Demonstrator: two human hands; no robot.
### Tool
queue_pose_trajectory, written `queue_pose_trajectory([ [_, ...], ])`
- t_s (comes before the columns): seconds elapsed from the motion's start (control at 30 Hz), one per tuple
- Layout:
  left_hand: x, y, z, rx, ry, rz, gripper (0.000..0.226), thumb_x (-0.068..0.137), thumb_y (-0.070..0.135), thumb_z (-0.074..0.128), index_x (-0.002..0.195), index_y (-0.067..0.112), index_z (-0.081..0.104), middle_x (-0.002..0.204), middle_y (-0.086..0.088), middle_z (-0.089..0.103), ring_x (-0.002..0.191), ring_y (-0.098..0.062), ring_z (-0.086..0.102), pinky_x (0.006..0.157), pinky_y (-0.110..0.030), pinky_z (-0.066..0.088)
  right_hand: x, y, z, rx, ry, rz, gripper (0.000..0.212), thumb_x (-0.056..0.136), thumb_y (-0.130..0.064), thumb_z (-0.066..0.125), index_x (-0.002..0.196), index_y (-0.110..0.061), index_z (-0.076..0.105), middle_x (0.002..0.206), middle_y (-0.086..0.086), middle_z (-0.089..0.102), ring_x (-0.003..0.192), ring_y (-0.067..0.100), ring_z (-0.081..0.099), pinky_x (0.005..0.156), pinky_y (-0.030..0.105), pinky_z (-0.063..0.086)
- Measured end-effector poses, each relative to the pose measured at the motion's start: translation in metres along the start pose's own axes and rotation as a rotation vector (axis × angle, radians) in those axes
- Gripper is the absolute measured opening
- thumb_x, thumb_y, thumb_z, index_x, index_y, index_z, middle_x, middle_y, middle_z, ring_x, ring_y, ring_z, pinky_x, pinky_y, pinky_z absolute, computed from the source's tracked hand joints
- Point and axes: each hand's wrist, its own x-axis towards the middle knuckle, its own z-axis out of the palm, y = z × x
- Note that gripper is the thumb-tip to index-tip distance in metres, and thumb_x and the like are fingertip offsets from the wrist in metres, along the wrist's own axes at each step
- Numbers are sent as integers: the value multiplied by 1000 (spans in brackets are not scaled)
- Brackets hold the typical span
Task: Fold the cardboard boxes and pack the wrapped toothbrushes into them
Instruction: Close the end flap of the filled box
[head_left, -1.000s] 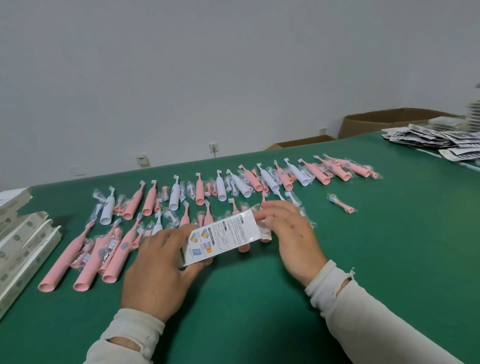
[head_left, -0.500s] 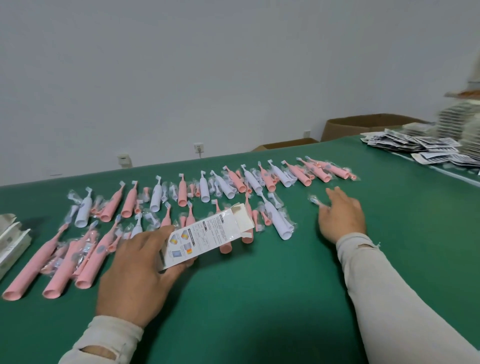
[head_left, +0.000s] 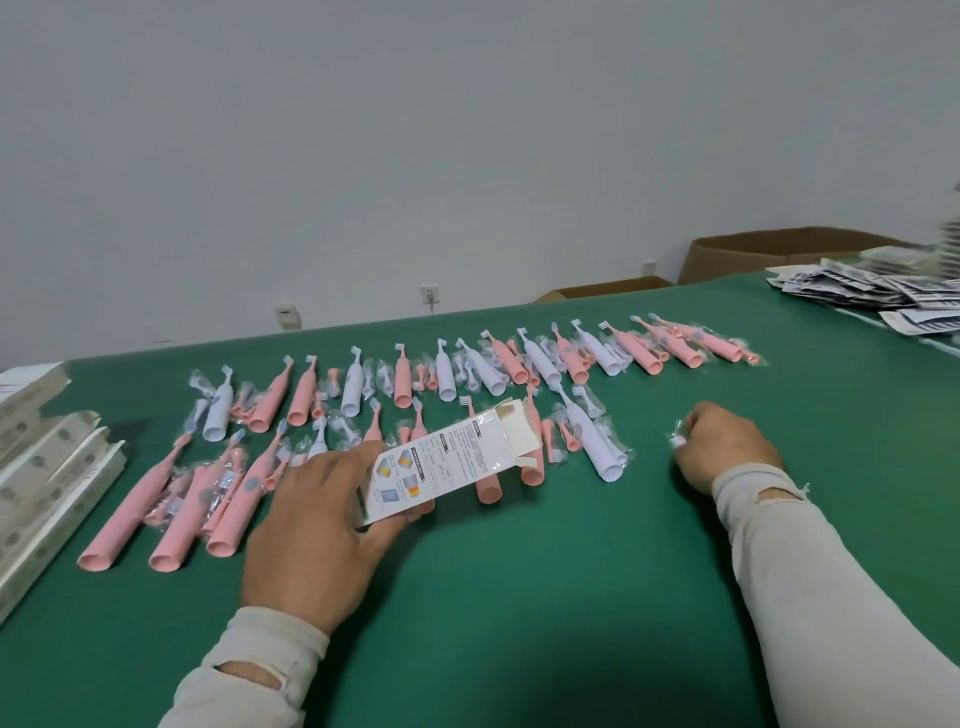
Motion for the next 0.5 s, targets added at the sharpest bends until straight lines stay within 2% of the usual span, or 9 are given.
queue_pose_trajectory([
  [0.03,0,0,0,2,1,-1,71,74,76,53,133,36,54,118,8,63,105,-17,53,79,-38,51,-5,-3,-4,101,21,-50,31,93,-16,55,125,-20,53,103,9,64,87,30,58,74,33,48],
  [0.1,0,0,-1,9,3,4,70,75,75,56,134,37,54,117,10,62,104,-15,52,76,-36,50,-29,-16,-12,555,52,-238,45,93,-12,58,133,-31,50,91,3,66,76,25,62,65,28,50],
  [0.17,0,0,0,15,9,10,67,77,73,59,134,39,53,119,11,62,105,-14,52,75,-34,49,-67,-41,-18,1102,-52,-434,42,90,-9,62,119,-39,59,79,-4,65,63,17,61,49,24,48],
  [0.2,0,0,0,19,11,11,67,77,72,61,134,40,52,120,12,62,106,-14,52,75,-34,49,-84,-55,-16,1266,-121,-517,36,89,-10,64,109,-39,63,77,-6,65,61,15,61,47,24,46],
  [0.23,0,1,1,25,8,11,67,77,72,61,135,40,52,121,12,62,107,-14,52,76,-34,50,-97,-68,-11,1332,-147,-583,32,88,-11,65,103,-39,64,77,-7,66,62,14,62,48,23,47],
  [0.3,0,1,1,34,-8,6,70,76,73,58,136,38,52,122,11,61,108,-14,51,77,-34,49,-115,-85,1,1304,-67,-660,32,91,-11,64,97,-43,62,80,-12,65,67,11,65,57,22,51],
  [0.4,0,1,0,15,-5,5,74,74,77,50,135,36,54,120,10,62,105,-14,52,76,-35,50,-120,-89,11,1251,86,-651,38,96,-11,62,96,-48,56,85,-26,64,72,3,68,63,15,53],
  [0.5,0,3,-1,19,-10,16,71,74,74,55,135,37,54,120,10,61,105,-14,52,75,-35,50,-117,-85,14,1221,181,-630,43,96,-12,62,94,-54,52,90,-24,67,77,4,71,60,15,53],
])
